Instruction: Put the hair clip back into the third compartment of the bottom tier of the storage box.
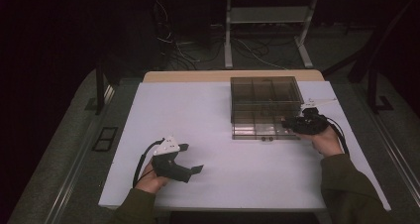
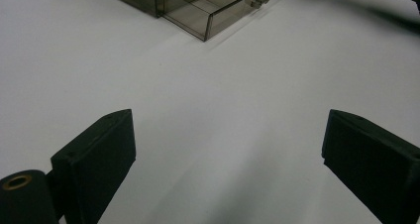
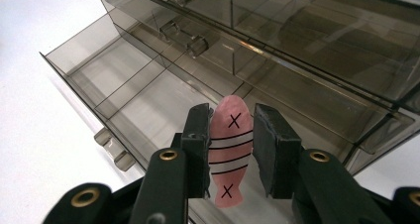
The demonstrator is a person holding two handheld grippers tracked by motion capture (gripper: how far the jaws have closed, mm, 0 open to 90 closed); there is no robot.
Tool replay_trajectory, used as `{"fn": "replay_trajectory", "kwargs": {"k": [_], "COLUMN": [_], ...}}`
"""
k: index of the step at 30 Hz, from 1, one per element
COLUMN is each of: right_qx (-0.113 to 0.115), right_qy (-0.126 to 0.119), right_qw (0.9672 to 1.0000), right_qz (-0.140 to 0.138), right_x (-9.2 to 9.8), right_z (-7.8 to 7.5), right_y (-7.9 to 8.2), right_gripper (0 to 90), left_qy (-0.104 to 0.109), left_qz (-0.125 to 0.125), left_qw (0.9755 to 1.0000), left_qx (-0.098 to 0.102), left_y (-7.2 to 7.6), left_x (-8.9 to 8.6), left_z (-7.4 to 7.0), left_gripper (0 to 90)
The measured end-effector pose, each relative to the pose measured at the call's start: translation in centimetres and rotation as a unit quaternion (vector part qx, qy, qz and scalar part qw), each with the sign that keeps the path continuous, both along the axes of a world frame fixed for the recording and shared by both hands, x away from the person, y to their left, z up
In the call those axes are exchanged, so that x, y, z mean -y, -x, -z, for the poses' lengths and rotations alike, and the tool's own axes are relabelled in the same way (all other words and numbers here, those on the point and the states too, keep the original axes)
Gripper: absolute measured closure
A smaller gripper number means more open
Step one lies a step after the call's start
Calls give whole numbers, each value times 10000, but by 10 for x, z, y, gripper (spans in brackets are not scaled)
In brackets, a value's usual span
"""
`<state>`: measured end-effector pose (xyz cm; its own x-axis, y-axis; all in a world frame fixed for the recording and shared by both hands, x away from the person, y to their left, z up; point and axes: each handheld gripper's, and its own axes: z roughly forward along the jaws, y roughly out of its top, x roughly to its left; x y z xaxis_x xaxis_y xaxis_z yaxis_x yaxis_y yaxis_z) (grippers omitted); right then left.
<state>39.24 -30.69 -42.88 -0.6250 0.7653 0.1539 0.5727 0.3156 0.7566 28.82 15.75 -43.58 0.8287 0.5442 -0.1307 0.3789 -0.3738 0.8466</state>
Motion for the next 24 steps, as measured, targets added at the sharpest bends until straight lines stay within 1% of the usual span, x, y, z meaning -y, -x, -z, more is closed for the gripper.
{"fn": "replay_trajectory", "kwargs": {"k": [7,11,14,21,24], "right_qx": [-45,-52,-99,-95,-93], "right_qy": [34,104,106,71,5], "right_qw": [10000,9999,9999,9999,10000], "right_qz": [-8,38,58,40,34], "right_x": [0,0,1,0,1], "right_z": [3,5,6,6,5], "right_y": [-1,-2,-2,-2,-2], "right_gripper": [669,667,665,634,622], "left_qy": [1,2,-13,-11,-21], "left_qz": [1,10,17,17,19], "left_qw": [10000,10000,10000,10000,10000], "left_qx": [-3,-4,-8,-8,-9], "left_y": [0,0,0,0,0], "left_x": [0,0,0,0,0], "left_z": [0,0,0,0,0], "left_gripper": [54,54,55,55,54]}}
